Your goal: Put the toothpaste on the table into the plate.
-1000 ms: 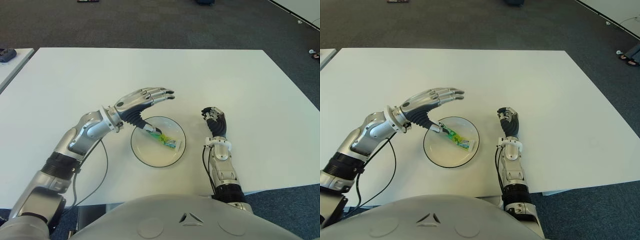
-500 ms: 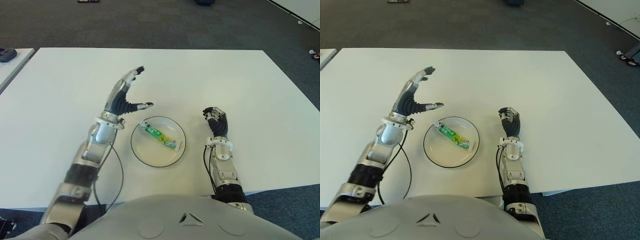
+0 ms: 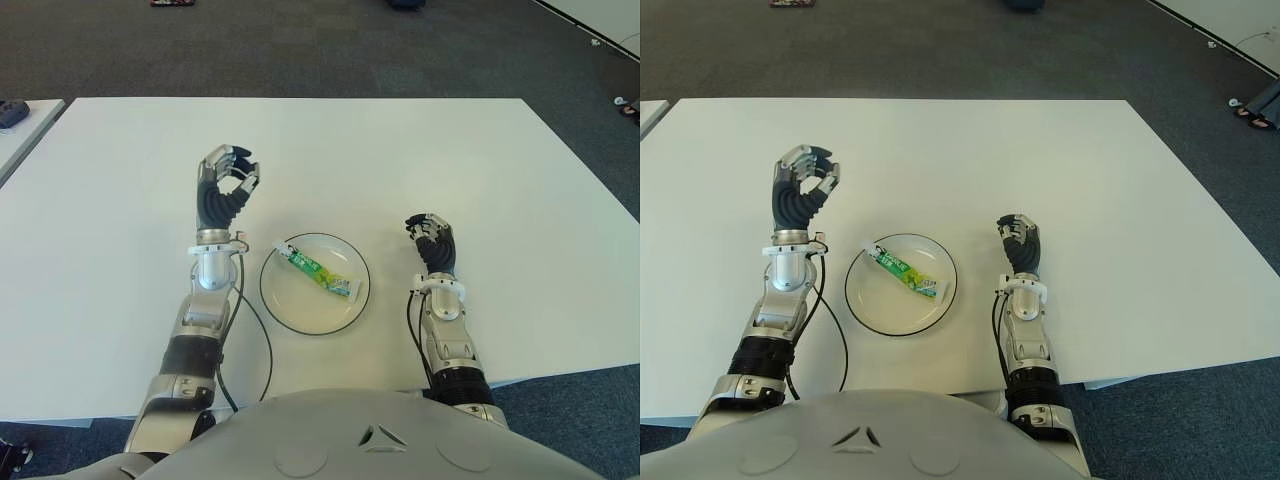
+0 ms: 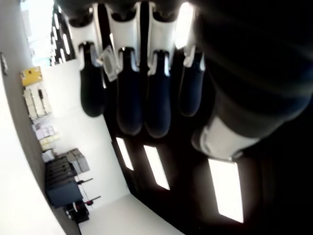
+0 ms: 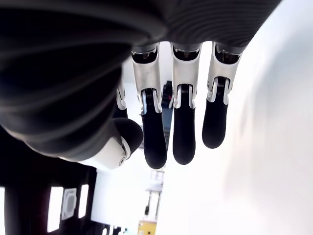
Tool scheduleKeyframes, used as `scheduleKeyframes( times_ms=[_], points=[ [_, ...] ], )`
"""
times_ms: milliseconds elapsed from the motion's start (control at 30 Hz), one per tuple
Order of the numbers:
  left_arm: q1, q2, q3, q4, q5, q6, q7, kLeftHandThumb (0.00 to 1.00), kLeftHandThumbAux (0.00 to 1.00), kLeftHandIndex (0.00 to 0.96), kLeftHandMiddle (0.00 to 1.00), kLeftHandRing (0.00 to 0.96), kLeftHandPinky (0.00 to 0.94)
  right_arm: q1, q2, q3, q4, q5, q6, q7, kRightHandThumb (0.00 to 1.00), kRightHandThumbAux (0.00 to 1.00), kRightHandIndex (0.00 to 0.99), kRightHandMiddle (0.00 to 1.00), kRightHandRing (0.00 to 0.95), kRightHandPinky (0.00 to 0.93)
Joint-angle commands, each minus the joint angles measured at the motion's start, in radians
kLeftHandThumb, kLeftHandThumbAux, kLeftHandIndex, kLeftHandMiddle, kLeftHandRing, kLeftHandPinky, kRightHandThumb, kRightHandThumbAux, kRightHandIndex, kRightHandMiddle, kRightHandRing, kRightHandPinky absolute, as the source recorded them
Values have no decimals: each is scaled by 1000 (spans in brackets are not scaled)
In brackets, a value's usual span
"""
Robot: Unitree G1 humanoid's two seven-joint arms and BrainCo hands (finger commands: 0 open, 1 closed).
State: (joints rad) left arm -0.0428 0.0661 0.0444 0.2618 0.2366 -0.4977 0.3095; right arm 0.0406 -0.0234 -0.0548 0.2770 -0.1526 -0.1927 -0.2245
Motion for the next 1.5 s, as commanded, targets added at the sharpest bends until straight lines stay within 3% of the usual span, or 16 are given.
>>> scheduleKeyframes(
  times_ms=[33, 367, 867, 1100, 1333, 1500],
  points=[
    [13, -24, 19, 45, -26, 20, 19, 696, 719, 430, 585, 568, 545, -11, 1, 2, 14, 8, -5, 7, 709, 729, 425, 454, 421, 420],
    [10, -42, 40, 140, -52, 0, 27, 699, 718, 431, 569, 551, 504, -14, 3, -2, 12, 7, -3, 5, 710, 729, 426, 452, 418, 413],
    [8, -36, 52, 309, -45, -91, 39, 698, 719, 432, 592, 578, 563, -13, 1, -4, 5, 7, -9, 8, 711, 729, 425, 458, 433, 433],
    [28, -26, 33, 322, -29, -64, 20, 696, 719, 431, 604, 598, 579, -14, 2, -4, 8, 4, -26, 3, 711, 729, 426, 458, 434, 430],
    [41, -17, 5, 306, -12, 15, 4, 695, 721, 431, 595, 592, 557, -18, 3, -6, 13, 6, -40, 3, 711, 729, 426, 457, 431, 430],
    [88, -24, -23, 242, -14, 63, -24, 695, 722, 431, 576, 565, 530, -19, 5, -4, 14, 5, -48, 2, 711, 729, 427, 457, 430, 427]
  ],
)
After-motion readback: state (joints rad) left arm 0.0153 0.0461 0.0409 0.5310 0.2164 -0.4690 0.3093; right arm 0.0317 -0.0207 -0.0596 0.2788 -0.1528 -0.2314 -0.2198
